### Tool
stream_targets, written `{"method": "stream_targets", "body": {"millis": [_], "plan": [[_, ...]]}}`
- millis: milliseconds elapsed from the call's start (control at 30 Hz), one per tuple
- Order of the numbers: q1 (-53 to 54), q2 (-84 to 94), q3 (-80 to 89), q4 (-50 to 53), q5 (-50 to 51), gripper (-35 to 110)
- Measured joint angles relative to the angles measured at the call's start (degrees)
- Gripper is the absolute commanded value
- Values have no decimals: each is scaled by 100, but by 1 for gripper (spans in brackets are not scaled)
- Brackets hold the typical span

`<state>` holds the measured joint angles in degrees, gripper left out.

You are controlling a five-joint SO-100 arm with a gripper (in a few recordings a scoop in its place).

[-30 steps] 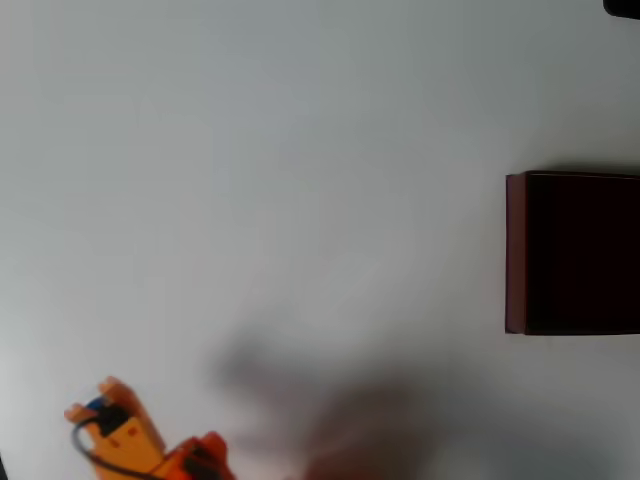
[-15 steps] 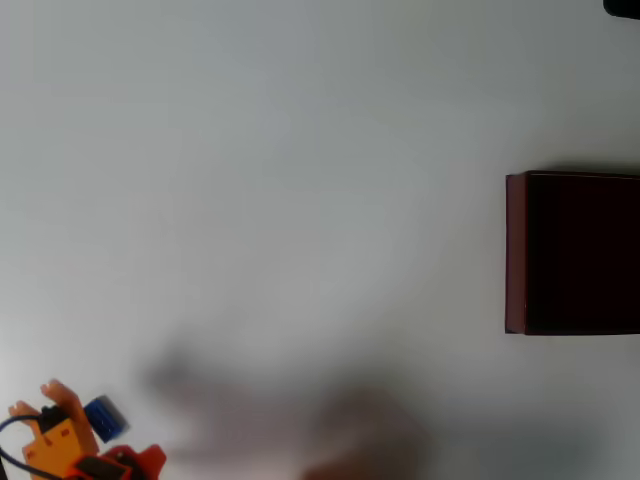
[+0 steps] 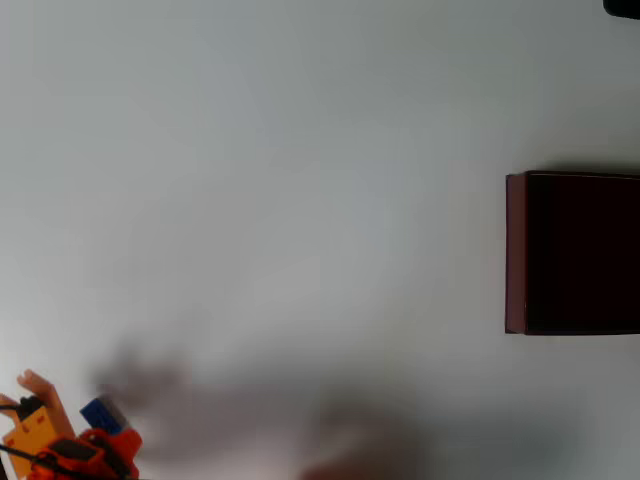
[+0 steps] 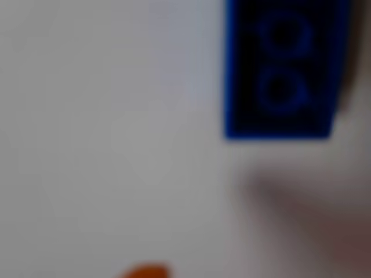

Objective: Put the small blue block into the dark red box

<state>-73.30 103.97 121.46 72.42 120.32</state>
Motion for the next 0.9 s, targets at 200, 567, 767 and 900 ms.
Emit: {"method": "stream_targets", "body": {"millis": [200,567,767,900], "plan": [[0,-202,-62,-237,-53,23],[176,-536,-132,-580,-299,23],[316,-615,-114,-853,-413,23],[264,-615,-44,-914,-413,23]]}}
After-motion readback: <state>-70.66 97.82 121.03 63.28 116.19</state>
